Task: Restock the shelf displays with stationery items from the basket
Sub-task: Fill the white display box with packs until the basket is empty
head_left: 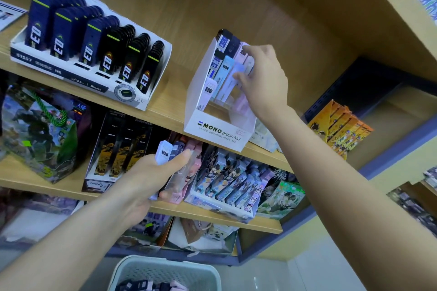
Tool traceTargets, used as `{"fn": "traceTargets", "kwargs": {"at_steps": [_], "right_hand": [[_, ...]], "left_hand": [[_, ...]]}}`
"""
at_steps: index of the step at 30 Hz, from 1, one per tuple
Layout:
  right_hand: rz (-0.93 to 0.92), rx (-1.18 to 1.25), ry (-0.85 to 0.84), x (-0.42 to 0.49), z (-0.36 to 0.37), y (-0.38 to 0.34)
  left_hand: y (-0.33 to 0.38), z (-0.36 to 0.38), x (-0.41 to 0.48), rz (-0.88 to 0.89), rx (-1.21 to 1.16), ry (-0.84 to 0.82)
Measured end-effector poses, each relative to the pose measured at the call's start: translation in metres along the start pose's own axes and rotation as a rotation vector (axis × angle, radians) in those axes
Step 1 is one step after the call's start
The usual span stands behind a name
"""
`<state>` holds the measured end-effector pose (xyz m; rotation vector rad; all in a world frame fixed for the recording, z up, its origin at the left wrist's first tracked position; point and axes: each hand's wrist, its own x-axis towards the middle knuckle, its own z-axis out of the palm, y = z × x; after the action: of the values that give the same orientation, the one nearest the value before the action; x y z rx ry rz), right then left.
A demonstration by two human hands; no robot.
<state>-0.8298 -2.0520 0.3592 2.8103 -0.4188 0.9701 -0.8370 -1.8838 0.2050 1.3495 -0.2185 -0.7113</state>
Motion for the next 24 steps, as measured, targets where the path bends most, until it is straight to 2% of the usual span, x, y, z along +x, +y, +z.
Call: {"fn": "traceTargets", "kwargs": {"at_steps": [2, 3, 5, 8, 9, 14, 19, 24], "right_hand": [[-0.011, 0.204, 0.115, -0.020, -0.002, -0.010], [-0.007, 0.323, 0.114, -0.034, -0.003, -0.016], [0.022, 0.469, -0.043, -0.065, -0.006, -0.028], [0.122, 0.603, -0.462, -0.106, -0.009, -0.041], [0.177, 0.684, -0.556, -0.113, -0.008, -0.043], [0.440, 1.016, -0.746, -0.122, -0.009, -0.041], [0.597, 1.178, -0.771, -0.129, -0.012, -0.042], [0.830, 1.463, -0.635, -0.124, -0.028, -0.030]], "left_hand": [[0.000, 0.000, 0.000, 0.008, -0.032, 0.010], [0.003, 0.001, -0.003, 0.015, -0.072, 0.010], [0.006, 0.001, -0.005, 0.009, -0.128, 0.023], [0.010, 0.003, -0.010, 0.036, -0.159, 0.023], [0.009, 0.003, -0.010, 0.051, -0.150, 0.014], [0.006, 0.005, -0.020, 0.106, -0.106, 0.000], [0.007, 0.009, -0.029, 0.165, -0.102, -0.007], [0.011, 0.007, -0.031, 0.148, -0.079, 0.000]]}}
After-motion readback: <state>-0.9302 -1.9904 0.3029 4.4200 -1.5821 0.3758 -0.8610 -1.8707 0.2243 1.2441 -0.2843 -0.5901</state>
